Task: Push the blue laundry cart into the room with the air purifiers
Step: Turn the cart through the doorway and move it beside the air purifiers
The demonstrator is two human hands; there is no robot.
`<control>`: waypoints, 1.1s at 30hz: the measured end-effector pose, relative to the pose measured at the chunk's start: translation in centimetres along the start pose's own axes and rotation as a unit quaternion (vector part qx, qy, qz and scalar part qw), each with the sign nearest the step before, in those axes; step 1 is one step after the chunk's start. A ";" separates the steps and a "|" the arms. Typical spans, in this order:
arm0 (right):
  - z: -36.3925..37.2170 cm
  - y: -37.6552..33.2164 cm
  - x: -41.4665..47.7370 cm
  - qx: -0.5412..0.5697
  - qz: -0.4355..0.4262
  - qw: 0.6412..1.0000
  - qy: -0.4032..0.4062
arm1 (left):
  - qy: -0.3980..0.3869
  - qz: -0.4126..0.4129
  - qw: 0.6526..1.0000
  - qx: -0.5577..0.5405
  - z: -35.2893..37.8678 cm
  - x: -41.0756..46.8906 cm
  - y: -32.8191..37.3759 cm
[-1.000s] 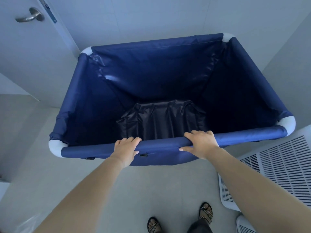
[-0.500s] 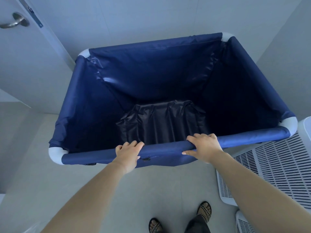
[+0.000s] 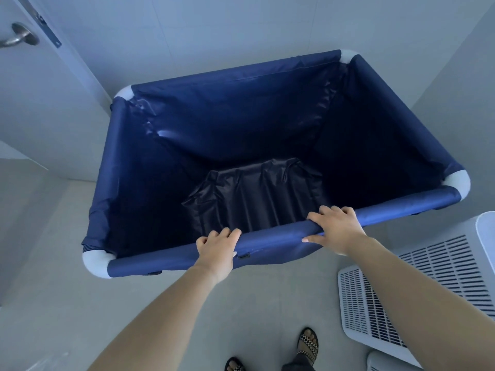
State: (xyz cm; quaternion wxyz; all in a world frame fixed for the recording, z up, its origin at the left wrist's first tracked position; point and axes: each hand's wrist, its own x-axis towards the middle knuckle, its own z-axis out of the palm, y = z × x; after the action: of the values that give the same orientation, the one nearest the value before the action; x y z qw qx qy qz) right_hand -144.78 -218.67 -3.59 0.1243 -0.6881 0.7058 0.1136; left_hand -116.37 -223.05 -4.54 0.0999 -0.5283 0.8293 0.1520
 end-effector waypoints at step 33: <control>-0.4 11.1 0.4 0.047 -0.053 0.997 0.007 | -0.047 0.085 0.995 0.022 -1.5 5.8 10.7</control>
State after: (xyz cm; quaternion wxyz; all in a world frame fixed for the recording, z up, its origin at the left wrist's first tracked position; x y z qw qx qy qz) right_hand -155.93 -218.92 -3.48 0.1571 -0.7189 0.6736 0.0687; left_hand -128.55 -224.26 -3.45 0.1374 -0.4456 0.8689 0.1660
